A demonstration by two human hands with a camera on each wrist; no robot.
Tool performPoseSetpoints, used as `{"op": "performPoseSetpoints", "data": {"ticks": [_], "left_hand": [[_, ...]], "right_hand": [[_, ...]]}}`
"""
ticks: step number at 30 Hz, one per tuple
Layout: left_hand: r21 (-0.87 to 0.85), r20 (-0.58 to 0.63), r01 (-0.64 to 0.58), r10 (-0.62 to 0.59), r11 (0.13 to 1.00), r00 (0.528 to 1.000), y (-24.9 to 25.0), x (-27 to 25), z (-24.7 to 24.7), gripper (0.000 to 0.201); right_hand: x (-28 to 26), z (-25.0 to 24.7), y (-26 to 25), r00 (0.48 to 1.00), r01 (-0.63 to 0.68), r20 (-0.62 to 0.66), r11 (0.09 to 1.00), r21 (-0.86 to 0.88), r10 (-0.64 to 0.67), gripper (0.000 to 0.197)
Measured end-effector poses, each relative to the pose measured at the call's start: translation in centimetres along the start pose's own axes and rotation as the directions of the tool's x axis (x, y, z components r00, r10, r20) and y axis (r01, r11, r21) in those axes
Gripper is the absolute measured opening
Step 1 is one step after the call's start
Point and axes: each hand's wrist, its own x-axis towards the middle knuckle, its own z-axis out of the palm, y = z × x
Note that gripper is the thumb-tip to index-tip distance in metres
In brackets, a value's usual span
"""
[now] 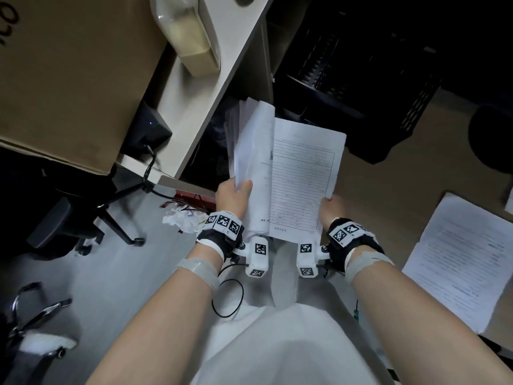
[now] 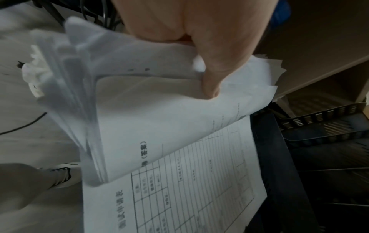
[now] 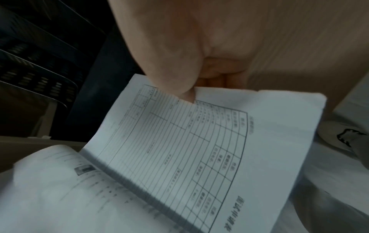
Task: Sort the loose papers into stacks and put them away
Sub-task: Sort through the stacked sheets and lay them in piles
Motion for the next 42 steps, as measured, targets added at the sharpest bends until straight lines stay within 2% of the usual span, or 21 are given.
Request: {"op": "performPoseSetpoints", "data": {"ticks": [4, 7, 9, 13, 16, 18, 20, 23, 25, 26, 28, 30, 32, 34, 36, 39, 42], "left_hand": [[-0.002, -0.038, -0.037, 0.037, 0.999, 0.999, 0.2, 0.1, -0.8, 0.024], [0.002, -0.045, -0.064, 0.064, 0.998, 0.997, 0.5, 0.1, -1.1, 0.019], [0.003, -0.026, -0.086, 0.086, 0.996, 0.996, 0.4, 0.1, -1.0, 0.025], [-0.037, 0.036, -0.090, 0.091, 0.995, 0.995, 1.0, -0.2, -0.4, 0.031], [-0.078, 0.094, -0.068, 0.075, 0.995, 0.993, 1.6, -0.6, 0.3, 0.037], [-0.105, 0.128, -0.050, 0.063, 0.993, 0.990, 2.0, -0.9, 0.9, 0.039], [-0.100, 0.148, -0.057, 0.072, 0.993, 0.986, 2.5, -1.7, 1.6, 0.043], [-0.028, 0.192, -0.123, 0.126, 0.992, 0.973, 3.2, -3.4, 2.6, 0.045], [-0.027, 0.215, -0.146, 0.148, 0.989, 0.965, 3.4, -4.4, 3.3, 0.050], [-0.010, 0.225, -0.149, 0.147, 0.989, 0.963, 3.4, -4.9, 3.7, 0.051], [0.013, 0.221, -0.156, 0.149, 0.988, 0.964, 3.3, -5.8, 4.5, 0.050], [0.000, 0.198, -0.163, 0.160, 0.987, 0.967, 3.3, -6.7, 5.4, 0.048], [0.002, 0.195, -0.183, 0.179, 0.983, 0.964, 3.6, -7.8, 6.4, 0.044], [-0.011, 0.224, -0.203, 0.200, 0.979, 0.954, 4.1, -8.9, 7.7, 0.044], [-0.029, 0.265, -0.238, 0.237, 0.971, 0.935, 5.0, -10.5, 9.1, 0.046], [-0.052, 0.318, -0.269, 0.271, 0.962, 0.908, 6.3, -12.6, 11.1, 0.046], [-0.171, 0.398, -0.235, 0.285, 0.957, 0.872, 7.6, -14.3, 12.0, 0.025]], "right_hand": [[0.3, 1.5, -0.5, 0.998, -0.061, -0.004, 0.997, -0.043, 0.061, 0.039], [0.6, 1.9, -1.1, 0.999, -0.052, -0.015, 0.997, -0.054, 0.051, 0.039], [0.3, 1.7, -1.4, 0.999, -0.051, -0.021, 0.998, -0.040, 0.050, 0.044], [-0.1, 1.2, -1.5, 0.999, 0.050, 0.002, 0.998, 0.033, -0.050, 0.053], [-1.0, -0.3, -2.0, 0.984, 0.157, -0.084, 0.987, 0.019, -0.155, 0.068], [-1.7, -1.3, -2.7, 0.971, 0.241, -0.046, 0.956, 0.170, -0.236, 0.069], [-2.4, -2.3, -3.4, 0.957, 0.248, 0.051, 0.894, 0.373, -0.287, 0.064], [-4.1, -4.0, -3.8, 0.926, 0.248, 0.133, 0.834, 0.493, -0.354, 0.062], [-4.5, -5.2, -3.0, 0.923, 0.254, 0.117, 0.811, 0.527, -0.366, 0.048], [-4.5, -5.7, -2.3, 0.934, 0.262, 0.079, 0.822, 0.506, -0.347, 0.036], [-4.2, -7.1, -0.6, 0.953, 0.302, -0.080, 0.895, 0.329, -0.292, 0.016], [-4.0, -8.9, 1.3, 0.949, 0.279, -0.213, 0.936, 0.213, -0.234, 0.017], [-4.4, -11.0, 3.1, 0.934, 0.267, -0.292, 0.943, 0.197, -0.204, 0.020], [-4.4, -12.9, 4.6, 0.935, 0.286, -0.274, 0.935, 0.208, -0.225, 0.021], [-4.8, -14.6, 5.5, 0.953, 0.266, -0.210, 0.935, 0.235, -0.218, 0.012], [-5.1, -16.3, 7.0, 0.980, 0.166, -0.162, 0.910, 0.379, -0.112, 0.017], [-5.9, -17.8, 8.2, 0.994, 0.105, -0.085, 0.838, 0.535, -0.071, 0.016]]}}
